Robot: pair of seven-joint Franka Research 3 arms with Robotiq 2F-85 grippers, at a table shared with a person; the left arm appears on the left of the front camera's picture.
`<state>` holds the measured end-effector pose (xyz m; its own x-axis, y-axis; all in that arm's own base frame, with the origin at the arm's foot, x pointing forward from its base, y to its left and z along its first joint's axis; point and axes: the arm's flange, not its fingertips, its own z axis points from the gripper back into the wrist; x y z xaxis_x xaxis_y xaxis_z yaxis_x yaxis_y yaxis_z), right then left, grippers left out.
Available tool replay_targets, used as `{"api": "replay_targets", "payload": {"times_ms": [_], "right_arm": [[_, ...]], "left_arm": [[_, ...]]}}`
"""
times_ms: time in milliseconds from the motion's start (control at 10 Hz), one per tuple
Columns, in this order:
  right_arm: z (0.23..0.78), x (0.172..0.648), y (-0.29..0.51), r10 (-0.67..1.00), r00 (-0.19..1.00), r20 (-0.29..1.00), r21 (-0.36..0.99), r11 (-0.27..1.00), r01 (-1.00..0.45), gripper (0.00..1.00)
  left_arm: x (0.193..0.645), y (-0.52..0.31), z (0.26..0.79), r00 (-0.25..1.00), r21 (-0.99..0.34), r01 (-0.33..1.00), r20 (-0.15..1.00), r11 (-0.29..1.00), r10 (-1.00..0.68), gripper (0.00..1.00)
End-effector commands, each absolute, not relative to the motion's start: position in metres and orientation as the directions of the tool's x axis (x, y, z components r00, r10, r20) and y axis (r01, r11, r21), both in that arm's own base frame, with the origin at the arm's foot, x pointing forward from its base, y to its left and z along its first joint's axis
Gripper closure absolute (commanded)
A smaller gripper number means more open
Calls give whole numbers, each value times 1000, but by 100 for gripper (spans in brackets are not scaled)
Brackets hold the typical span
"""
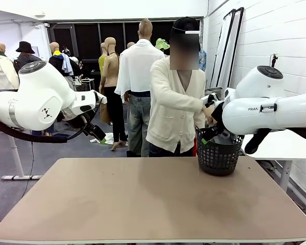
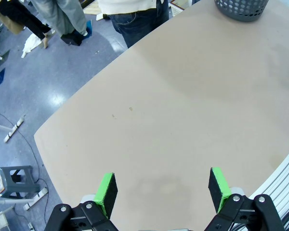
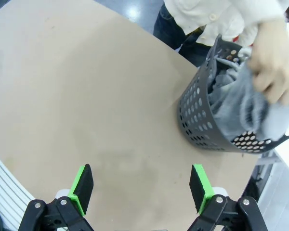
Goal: Fold the training pants.
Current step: Grab both ends of the Training pants handed by a person.
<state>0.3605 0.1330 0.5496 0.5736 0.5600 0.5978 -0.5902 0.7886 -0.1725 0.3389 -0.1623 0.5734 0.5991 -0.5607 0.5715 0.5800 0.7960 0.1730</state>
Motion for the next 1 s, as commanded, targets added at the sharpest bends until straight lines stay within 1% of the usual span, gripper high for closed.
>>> {"api": "replay_targets", "payload": {"times_ms": [0, 900], "right_arm": [[548, 360, 133, 561, 573, 598, -167, 786, -595, 0], [548, 360, 133, 561, 573, 598, -167, 786, -595, 0]], "left_arm": [[339, -162, 573, 600, 171, 581, 571, 796, -560, 0], [339, -162, 573, 600, 171, 581, 571, 796, -560, 0]]}}
